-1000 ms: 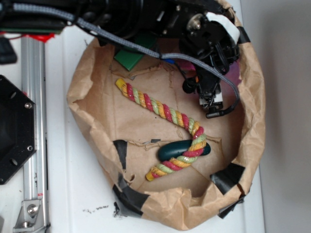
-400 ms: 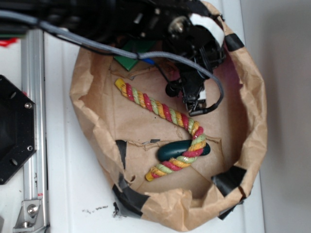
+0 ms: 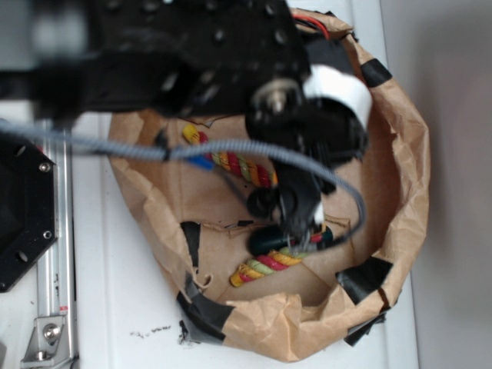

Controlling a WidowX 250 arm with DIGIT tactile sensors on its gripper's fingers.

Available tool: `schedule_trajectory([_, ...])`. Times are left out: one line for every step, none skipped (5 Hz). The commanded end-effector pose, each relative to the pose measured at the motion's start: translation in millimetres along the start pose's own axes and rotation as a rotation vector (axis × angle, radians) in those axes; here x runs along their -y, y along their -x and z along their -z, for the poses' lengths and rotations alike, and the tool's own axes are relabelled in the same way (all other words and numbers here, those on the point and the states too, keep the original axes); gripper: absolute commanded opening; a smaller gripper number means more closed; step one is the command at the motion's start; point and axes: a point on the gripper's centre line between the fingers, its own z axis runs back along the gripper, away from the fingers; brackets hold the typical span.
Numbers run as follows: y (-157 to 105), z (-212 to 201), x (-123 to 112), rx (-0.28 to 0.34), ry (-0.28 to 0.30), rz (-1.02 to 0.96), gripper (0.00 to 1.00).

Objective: Grab the yellow duck.

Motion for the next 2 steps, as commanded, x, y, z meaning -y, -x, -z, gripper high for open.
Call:
schedule_trajectory([-19.4,-36.3,26.1,-0.06,-0.047,0.011,0.0])
schedule_trajectory([-18.8,-27.3,20.8,-0.087,-0.061,-0.019,0.0])
